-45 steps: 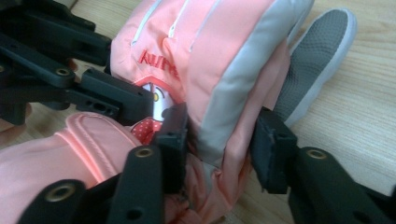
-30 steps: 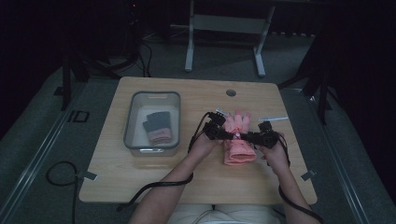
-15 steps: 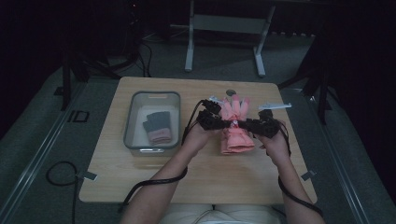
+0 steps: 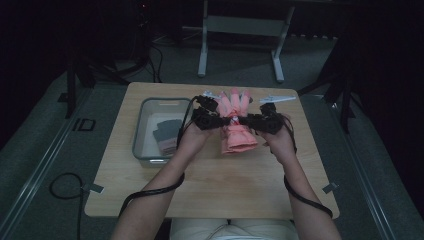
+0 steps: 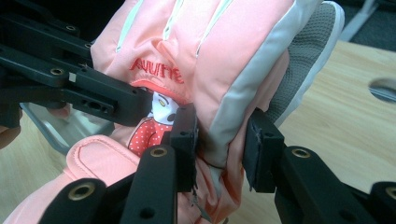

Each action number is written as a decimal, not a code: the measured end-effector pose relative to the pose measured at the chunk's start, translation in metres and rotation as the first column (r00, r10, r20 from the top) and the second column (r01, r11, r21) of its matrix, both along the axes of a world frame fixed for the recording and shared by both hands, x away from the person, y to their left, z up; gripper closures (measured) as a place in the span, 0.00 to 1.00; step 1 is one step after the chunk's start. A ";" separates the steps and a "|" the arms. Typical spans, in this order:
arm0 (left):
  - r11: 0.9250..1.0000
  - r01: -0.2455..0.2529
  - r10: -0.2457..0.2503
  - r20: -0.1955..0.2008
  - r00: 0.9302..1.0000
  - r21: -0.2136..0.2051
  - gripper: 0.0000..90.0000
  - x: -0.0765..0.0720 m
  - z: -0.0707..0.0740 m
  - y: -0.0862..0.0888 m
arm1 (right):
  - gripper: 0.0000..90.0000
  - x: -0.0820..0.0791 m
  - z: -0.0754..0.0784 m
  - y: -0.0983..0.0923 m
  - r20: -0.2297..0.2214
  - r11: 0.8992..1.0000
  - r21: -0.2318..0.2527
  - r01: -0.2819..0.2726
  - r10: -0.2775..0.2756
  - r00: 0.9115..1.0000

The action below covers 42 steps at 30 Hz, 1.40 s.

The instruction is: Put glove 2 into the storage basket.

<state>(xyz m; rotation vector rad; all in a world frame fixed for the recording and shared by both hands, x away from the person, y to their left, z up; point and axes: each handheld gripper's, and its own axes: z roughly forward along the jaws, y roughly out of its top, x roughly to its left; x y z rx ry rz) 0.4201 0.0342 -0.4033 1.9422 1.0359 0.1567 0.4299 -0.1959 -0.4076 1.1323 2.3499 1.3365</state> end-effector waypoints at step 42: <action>0.956 -0.291 0.291 -0.024 0.957 -0.023 0.83 -0.028 -0.001 0.164 | 0.76 0.033 0.017 0.184 -0.030 0.960 -0.094 -0.265 0.264 0.964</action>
